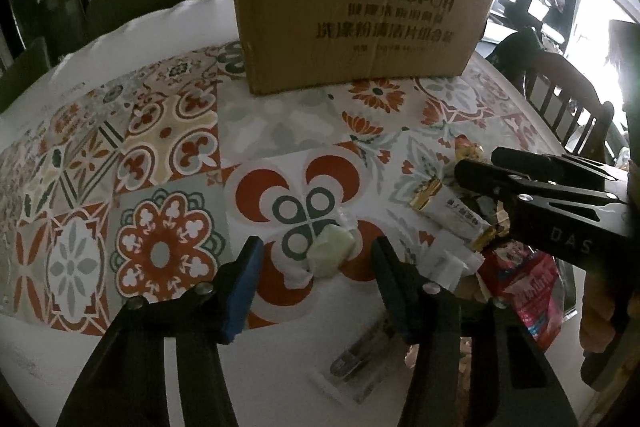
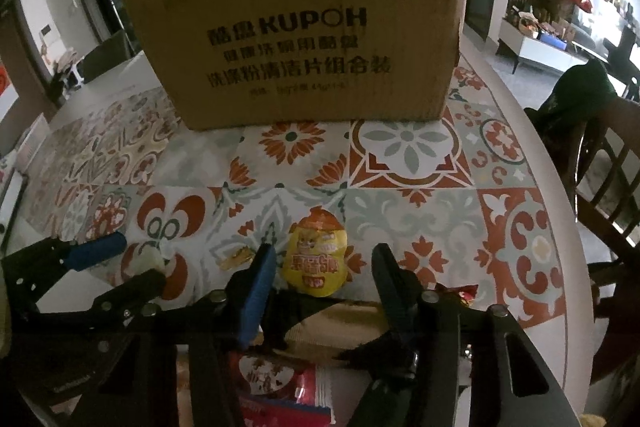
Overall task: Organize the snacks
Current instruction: 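Grasp the white packet with the left gripper while the right grasps the yellow egg snack, then carry the white packet and yellow egg snack into the box and release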
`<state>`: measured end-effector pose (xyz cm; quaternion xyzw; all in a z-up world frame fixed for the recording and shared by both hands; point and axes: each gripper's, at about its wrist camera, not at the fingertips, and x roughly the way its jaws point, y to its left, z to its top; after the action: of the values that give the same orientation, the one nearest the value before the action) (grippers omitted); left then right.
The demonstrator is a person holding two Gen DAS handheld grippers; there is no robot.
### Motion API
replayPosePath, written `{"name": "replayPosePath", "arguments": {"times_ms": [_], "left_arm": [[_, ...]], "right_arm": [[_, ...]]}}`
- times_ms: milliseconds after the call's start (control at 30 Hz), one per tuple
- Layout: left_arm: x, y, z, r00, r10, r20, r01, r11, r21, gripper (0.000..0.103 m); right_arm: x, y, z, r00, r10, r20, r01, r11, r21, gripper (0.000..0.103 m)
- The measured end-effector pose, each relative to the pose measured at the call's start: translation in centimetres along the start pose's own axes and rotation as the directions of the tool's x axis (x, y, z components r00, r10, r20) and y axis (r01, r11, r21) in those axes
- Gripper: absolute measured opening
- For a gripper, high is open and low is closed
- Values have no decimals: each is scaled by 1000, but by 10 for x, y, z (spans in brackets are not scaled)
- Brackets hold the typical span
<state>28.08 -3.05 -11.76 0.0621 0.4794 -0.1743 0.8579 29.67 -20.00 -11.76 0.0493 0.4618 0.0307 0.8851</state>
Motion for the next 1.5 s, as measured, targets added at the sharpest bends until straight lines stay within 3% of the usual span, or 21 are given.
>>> {"name": "replayPosePath", "arguments": {"times_ms": [167,300,633,1200,1500], "left_arm": [[1,-5,0,1000,19,15,-20,1000,16,46],[1,-7,2,999,27,24,-27,1000,15,23],[-2,-7,10,1000,10,28,-10,1000,-2,23],[-55,-17,35,987,-1,163,-1,1000,12,23],[-91,-18,53,969,-4,248,-2,1000,22,23]], "right_arm": [[4,1,1,1000,-1,-7,1,1000,3,44],[5,3,2,1000,-8,-4,8,1000,-9,36],[2,1,1,1000,-15,21,15,1000,4,35],[-44,6,15,992,33,123,-32,999,-10,35],[-88,11,32,970,51,237,-41,998,-46,35]]}}
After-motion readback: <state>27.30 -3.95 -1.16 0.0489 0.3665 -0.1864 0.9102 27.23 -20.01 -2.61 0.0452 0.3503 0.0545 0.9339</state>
